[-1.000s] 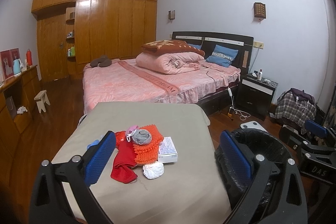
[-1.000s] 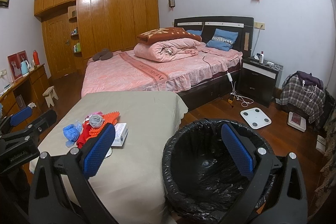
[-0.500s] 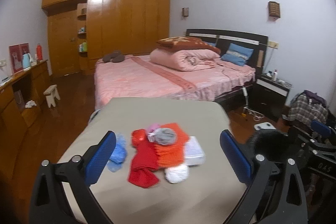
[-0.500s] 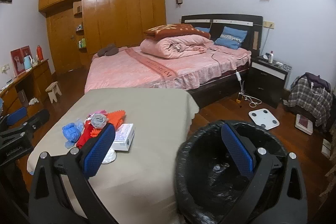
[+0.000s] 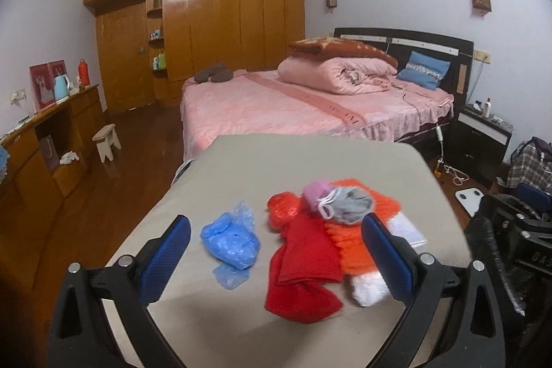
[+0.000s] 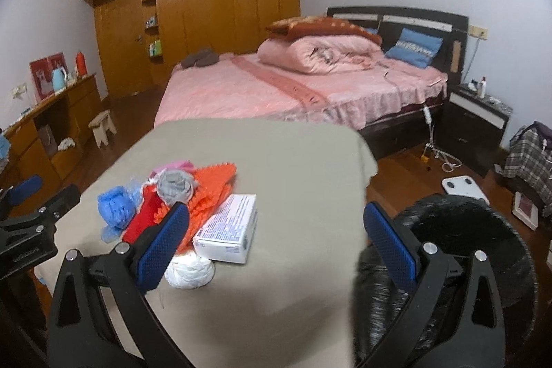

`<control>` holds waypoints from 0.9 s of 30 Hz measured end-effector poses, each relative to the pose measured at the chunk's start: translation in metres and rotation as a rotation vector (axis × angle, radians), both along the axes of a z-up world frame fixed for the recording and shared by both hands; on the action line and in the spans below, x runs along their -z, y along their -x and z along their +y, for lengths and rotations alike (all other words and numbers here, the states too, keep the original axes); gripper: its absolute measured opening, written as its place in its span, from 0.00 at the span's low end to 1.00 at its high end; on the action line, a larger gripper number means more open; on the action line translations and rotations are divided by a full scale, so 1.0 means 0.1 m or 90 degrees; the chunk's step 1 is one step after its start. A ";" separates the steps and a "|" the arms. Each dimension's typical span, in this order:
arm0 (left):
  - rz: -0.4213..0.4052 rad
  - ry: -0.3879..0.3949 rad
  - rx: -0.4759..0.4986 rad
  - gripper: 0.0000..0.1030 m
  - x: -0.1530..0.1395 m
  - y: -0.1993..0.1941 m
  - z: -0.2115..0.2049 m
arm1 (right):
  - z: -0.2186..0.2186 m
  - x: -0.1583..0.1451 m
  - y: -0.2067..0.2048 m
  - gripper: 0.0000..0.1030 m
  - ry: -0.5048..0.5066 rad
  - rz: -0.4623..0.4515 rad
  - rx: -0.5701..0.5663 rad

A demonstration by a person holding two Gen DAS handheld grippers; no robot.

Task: Collect trash
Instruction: 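Grasp the pink mask with the left tool while the right tool grasps the grey cloth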

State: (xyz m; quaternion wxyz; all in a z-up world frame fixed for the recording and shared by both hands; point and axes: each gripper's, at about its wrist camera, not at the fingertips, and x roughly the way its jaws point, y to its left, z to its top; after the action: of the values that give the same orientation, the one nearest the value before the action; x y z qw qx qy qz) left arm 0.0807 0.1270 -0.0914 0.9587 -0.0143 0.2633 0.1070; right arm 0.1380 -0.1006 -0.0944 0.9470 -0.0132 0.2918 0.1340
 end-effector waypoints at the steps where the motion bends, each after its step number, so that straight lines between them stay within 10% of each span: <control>1: 0.002 0.003 0.001 0.93 0.03 -0.02 0.04 | 0.04 0.03 -0.04 0.95 -0.003 0.004 -0.002; 21: 0.059 0.051 0.047 0.77 0.44 -1.18 0.16 | 0.35 0.23 -0.73 0.93 0.026 0.013 0.004; 27: 0.096 0.115 0.094 0.50 0.65 -1.39 0.22 | 0.39 0.25 -0.79 0.93 0.026 0.017 -0.001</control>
State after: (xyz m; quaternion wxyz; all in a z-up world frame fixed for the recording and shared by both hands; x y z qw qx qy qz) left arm 0.2201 0.1493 -0.1563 0.9361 -0.0728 0.3438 0.0132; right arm 0.2174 -0.0612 -0.1194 0.9425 -0.0306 0.3069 0.1288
